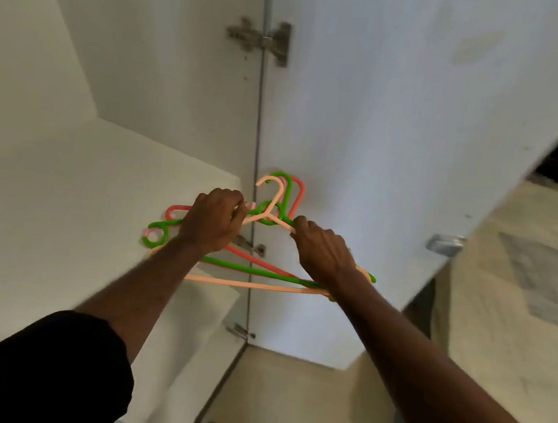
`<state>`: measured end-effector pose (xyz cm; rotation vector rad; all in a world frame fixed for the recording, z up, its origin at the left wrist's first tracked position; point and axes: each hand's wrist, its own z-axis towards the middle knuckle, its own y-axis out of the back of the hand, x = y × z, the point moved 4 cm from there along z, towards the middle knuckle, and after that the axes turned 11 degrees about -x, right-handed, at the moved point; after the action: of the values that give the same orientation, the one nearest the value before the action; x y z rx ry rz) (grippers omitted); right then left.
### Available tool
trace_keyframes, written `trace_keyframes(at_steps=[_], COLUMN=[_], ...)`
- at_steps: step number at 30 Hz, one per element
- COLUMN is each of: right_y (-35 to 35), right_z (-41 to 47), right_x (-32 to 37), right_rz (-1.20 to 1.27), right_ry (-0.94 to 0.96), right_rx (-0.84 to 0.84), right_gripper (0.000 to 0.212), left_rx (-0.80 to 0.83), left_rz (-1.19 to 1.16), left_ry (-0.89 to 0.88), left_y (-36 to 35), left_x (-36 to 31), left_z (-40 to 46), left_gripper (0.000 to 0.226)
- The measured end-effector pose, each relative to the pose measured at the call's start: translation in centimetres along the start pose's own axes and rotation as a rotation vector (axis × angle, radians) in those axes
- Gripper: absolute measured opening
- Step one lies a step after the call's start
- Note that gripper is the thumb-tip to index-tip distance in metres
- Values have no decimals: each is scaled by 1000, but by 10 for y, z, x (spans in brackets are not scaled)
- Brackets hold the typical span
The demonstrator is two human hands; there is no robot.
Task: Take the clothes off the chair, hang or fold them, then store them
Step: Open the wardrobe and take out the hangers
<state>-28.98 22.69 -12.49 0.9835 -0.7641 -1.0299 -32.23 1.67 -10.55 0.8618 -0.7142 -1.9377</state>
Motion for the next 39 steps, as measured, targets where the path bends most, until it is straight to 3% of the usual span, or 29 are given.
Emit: trace_keyframes(at_steps=[8, 20, 23, 29, 36, 39], right_y=[50, 139, 148, 161, 155, 146], right_z=[-219, -483, -521, -563, -584, -593], right_x=[-142, -359, -412, -549, -705, -769], right_rz=[-85, -338, -366, -421, -378, -344], right_ry=[-253, -868, -973, -1087, -1193, -1222], right_rx=[91, 87, 89, 132, 173, 191], right_gripper=[28, 29, 26, 20, 21, 21], left_rx=[158, 369, 423, 504, 607, 636], left_rz=[-198, -412, -436, -478, -474, -454], left_ry=[-323, -744, -784, -845, -880, -872], left_y=[-76, -194, -243, -351, -467, -512], left_x=[-215, -541, -606, -737, -846, -884], left_z=[-68, -94, -98, -79, -33, -16], left_gripper=[47, 55, 59, 28, 43, 32])
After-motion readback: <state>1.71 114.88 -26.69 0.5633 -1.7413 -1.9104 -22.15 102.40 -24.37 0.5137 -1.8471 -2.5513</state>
